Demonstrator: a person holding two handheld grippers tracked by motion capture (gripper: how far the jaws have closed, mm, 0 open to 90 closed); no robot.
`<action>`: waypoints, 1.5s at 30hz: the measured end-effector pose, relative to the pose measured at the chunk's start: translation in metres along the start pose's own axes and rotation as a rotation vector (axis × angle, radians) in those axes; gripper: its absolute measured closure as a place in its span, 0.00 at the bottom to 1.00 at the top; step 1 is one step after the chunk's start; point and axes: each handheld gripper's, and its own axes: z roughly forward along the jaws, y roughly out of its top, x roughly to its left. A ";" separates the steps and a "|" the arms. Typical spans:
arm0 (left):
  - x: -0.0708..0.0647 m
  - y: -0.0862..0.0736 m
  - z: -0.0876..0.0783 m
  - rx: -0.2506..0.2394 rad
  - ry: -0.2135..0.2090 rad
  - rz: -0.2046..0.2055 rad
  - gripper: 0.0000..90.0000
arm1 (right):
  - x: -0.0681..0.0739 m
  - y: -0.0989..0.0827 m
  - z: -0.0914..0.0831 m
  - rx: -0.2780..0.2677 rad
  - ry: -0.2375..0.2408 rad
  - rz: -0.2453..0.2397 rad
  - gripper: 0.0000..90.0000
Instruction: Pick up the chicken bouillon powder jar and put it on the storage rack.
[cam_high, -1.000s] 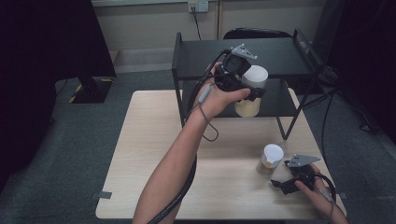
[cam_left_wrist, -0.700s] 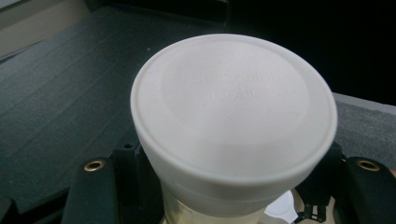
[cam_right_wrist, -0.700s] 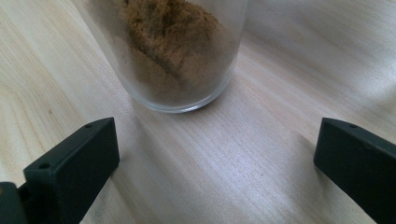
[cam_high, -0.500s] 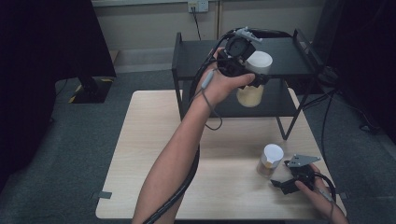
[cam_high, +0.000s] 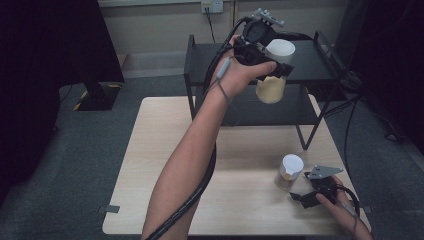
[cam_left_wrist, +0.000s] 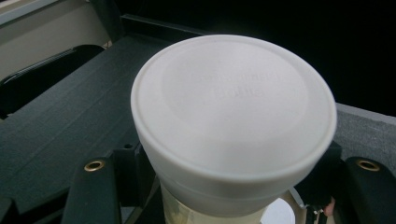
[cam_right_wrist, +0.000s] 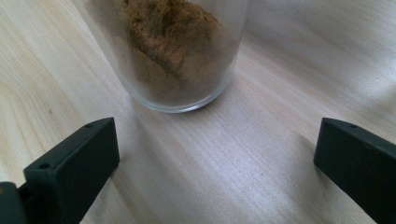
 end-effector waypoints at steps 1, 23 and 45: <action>0.001 0.002 0.000 0.001 0.001 -0.002 0.39 | 0.000 0.000 0.000 0.000 0.000 0.000 0.00; 0.024 0.022 0.004 0.010 0.120 -0.101 0.39 | 0.001 -0.001 -0.001 0.000 0.000 0.002 0.00; 0.039 0.022 0.023 0.025 0.203 -0.185 0.39 | 0.001 -0.001 -0.001 0.000 0.001 0.000 0.00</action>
